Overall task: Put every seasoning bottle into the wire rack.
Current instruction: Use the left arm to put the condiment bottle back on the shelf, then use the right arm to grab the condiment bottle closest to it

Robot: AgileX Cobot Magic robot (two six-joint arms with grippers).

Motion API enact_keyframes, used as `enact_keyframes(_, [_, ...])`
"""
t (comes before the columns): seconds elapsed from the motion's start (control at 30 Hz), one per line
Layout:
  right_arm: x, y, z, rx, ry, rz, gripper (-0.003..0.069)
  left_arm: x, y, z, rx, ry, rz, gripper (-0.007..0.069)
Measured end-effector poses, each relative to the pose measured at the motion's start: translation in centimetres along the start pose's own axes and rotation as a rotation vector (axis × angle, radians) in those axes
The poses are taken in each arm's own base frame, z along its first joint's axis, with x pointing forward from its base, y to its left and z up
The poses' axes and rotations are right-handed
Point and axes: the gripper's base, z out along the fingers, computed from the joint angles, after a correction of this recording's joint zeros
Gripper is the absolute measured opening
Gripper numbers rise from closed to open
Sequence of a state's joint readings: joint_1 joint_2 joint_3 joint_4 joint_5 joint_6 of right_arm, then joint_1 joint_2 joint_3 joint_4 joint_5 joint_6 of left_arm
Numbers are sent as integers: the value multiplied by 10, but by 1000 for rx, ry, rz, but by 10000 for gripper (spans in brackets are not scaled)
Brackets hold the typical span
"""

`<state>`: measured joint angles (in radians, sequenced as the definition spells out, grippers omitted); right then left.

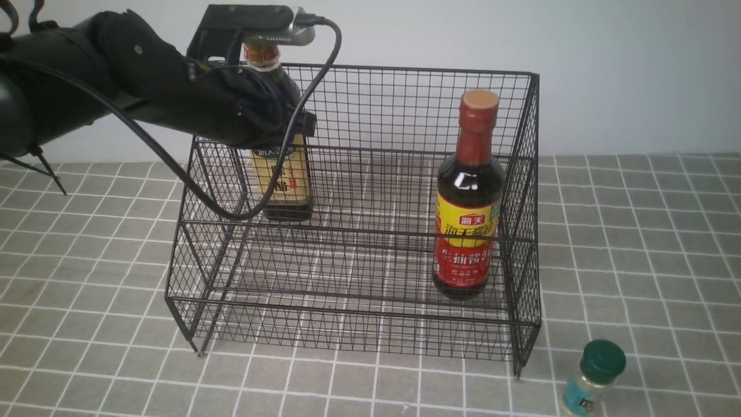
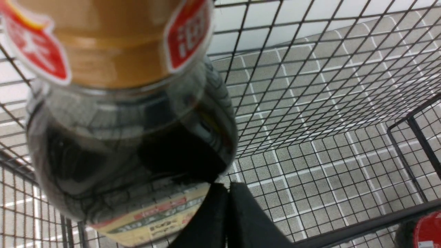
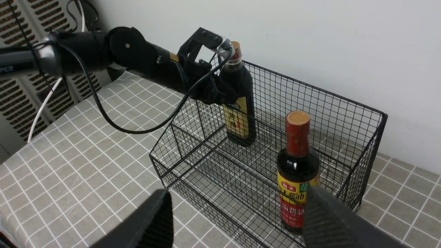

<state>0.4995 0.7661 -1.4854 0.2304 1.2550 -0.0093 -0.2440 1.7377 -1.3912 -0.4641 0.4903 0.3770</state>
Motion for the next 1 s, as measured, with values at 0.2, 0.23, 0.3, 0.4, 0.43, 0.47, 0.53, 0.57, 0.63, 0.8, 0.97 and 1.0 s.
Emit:
enact_keyframes(0.2, [0, -2, 2, 19, 11, 26, 451, -3, -9, -25, 40, 36, 16, -7])
enact_keyframes(0.23, [0, -3, 4, 27, 22, 34, 443, -3, -11, -32, 48, 41, 22, -7])
enact_keyframes(0.3, [0, -7, 12, 62, 56, 49, 406, -5, -18, -54, 70, 53, 42, -7])
enact_keyframes(0.4, [-3, -19, 38, 139, 124, 59, 298, -5, -27, -90, 85, 80, 95, -7])
enact_keyframes(0.43, [-2, -26, 60, 170, 187, 59, 218, -1, -31, -111, 79, 101, 127, -7])
enact_keyframes(0.47, [0, -29, 75, 178, 231, 59, 164, 4, -32, -124, 69, 114, 140, -7])
enact_keyframes(0.53, [5, -35, 102, 183, 311, 54, 70, 19, -34, -147, 42, 127, 151, -7])
enact_keyframes(0.57, [9, -38, 117, 186, 355, 54, 41, 26, -34, -156, 25, 128, 147, -7])
enact_keyframes(0.63, [20, -43, 139, 190, 431, 59, 9, 43, -34, -174, -9, 124, 141, -7])
enact_keyframes(0.8, [72, -57, 176, 241, 647, 92, -9, 111, -36, -215, -63, 114, 80, -7])
enact_keyframes(0.97, [119, -76, 184, 381, 796, 67, 28, 169, -39, -231, -54, 124, 14, -7])
enact_keyframes(1.0, [121, -78, 185, 391, 798, 74, 35, 169, -39, -231, -53, 124, 11, -7])
